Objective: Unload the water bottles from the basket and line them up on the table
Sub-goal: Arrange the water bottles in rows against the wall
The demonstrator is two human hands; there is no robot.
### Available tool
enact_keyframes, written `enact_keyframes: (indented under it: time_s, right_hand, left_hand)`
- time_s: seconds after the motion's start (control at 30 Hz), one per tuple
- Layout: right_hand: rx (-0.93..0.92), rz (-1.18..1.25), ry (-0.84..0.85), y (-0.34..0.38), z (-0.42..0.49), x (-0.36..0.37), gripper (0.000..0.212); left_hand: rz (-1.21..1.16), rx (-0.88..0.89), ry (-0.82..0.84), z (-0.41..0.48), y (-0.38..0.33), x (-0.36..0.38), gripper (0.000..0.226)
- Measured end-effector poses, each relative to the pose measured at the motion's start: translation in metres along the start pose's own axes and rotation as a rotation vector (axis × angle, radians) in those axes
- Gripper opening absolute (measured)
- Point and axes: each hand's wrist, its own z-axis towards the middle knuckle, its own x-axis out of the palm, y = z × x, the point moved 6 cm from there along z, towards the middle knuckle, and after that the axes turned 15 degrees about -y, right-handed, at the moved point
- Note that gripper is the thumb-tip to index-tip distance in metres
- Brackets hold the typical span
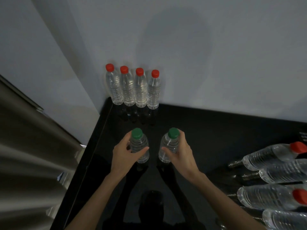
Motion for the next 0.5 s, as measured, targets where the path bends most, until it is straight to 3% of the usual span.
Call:
enact_keyframes:
  time_s: [0.5]
  right_hand:
    - [-0.086,0.103,0.025,0.077,0.112,0.085,0.067]
  left_hand:
    - [-0.019,0.139,-0.073,0.154,-0.025,-0.046,0.057]
